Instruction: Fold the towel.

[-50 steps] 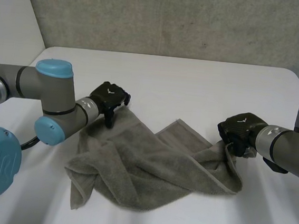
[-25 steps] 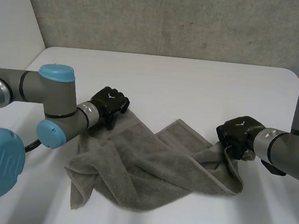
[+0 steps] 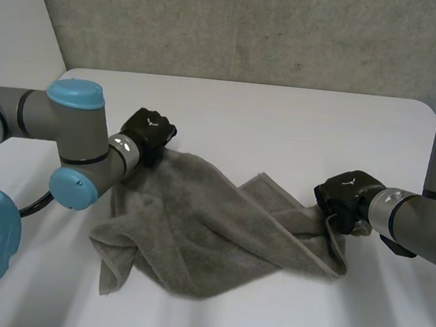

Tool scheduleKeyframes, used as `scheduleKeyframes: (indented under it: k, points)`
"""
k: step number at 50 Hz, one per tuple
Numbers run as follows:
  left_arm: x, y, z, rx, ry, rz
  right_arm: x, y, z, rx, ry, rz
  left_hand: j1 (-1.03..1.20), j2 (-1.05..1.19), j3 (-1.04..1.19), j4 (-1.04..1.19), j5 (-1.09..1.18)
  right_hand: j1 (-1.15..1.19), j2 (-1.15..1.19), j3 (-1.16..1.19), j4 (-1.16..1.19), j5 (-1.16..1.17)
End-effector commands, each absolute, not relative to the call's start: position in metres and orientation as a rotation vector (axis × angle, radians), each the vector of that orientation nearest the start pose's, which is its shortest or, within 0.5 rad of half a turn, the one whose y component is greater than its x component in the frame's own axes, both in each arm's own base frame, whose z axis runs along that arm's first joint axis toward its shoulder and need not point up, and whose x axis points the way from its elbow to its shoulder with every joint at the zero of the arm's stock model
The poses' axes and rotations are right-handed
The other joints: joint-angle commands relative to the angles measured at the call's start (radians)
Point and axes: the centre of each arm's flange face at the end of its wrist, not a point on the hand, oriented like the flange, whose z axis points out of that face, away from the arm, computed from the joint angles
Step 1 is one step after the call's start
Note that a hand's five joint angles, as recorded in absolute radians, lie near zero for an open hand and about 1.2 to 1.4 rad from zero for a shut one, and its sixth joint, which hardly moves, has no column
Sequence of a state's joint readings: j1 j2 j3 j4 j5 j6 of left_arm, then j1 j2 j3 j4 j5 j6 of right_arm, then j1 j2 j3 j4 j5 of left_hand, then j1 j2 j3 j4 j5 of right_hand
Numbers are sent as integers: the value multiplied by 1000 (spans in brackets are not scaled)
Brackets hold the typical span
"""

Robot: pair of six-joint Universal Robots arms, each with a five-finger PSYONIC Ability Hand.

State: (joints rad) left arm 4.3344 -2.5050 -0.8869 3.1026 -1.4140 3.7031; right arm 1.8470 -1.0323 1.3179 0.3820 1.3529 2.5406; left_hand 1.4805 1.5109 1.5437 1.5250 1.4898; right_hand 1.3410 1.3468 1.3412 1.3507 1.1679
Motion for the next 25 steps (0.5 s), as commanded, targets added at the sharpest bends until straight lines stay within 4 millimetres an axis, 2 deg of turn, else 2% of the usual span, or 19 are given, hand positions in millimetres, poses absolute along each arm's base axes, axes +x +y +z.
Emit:
scheduleKeyframes:
  k: [1,5,6,7,8,10,11,12,13,14,15,16,18,19,20,21,25]
  points:
    - [-311,-372,144,1254,2136,-1975,240,-294,178,-1311,2439,-1373,-84,-115,-147,-129,-268,55,49,55,46,54]
    - [-312,-375,144,1244,2120,-1994,241,-297,174,-1327,2435,-1371,-84,-115,-147,-129,-268,55,49,55,46,54]
    - [-313,-378,146,1234,2096,-2022,243,-301,175,-1334,2419,-1400,-84,-115,-147,-129,-268,55,49,55,46,54]
    - [-316,-385,154,1206,2040,-2084,246,-311,183,-1328,2381,-1499,-84,-115,-147,-129,-268,55,49,55,46,54]
    - [-316,-385,154,1205,2039,-2085,246,-311,183,-1328,2381,-1500,-84,-115,-147,-129,-268,55,49,55,46,54]
    - [-319,-402,184,1111,1895,-2229,259,-336,213,-1266,2245,-1803,-84,-115,-147,-129,-268,55,49,55,46,54]
    - [-319,-402,184,1111,1894,-2229,259,-336,214,-1266,2244,-1805,-84,-115,-147,-129,-268,55,49,55,46,54]
    - [-319,-408,201,1046,1839,-2299,265,-348,232,-1190,2166,-1973,-84,-115,-147,-129,-268,55,49,55,46,54]
    - [-319,-408,201,1045,1839,-2300,265,-348,232,-1190,2165,-1974,-84,-115,-147,-129,-268,55,49,55,46,54]
    - [-318,-414,223,956,1791,-2387,269,-359,252,-1075,2077,-2141,-84,-115,-147,-129,-268,55,49,55,46,54]
    - [-314,-417,255,833,1736,-2498,269,-368,274,-935,1976,-2299,-84,-115,-147,-129,-268,55,49,55,46,54]
    - [-314,-418,255,832,1736,-2499,269,-368,274,-933,1975,-2300,-84,-115,-147,-129,-268,55,49,55,46,54]
    - [-302,-415,314,591,1649,-2729,262,-373,327,-659,1728,-2558,-84,-115,-147,-129,-268,55,49,55,46,54]
    - [-302,-414,314,590,1648,-2730,262,-373,327,-657,1726,-2559,-84,-115,-147,-129,-268,55,49,55,46,54]
    - [-297,-410,336,509,1619,-2823,259,-371,344,-580,1649,-2614,-84,-115,-147,-129,-268,55,49,55,46,54]
    - [-291,-407,352,439,1604,-2889,257,-368,350,-550,1630,-2626,-84,-115,-147,-129,-268,55,49,55,46,54]
    - [-278,-403,363,371,1625,-2936,257,-366,351,-556,1644,-2619,-84,-115,-147,-129,-268,55,49,55,46,54]
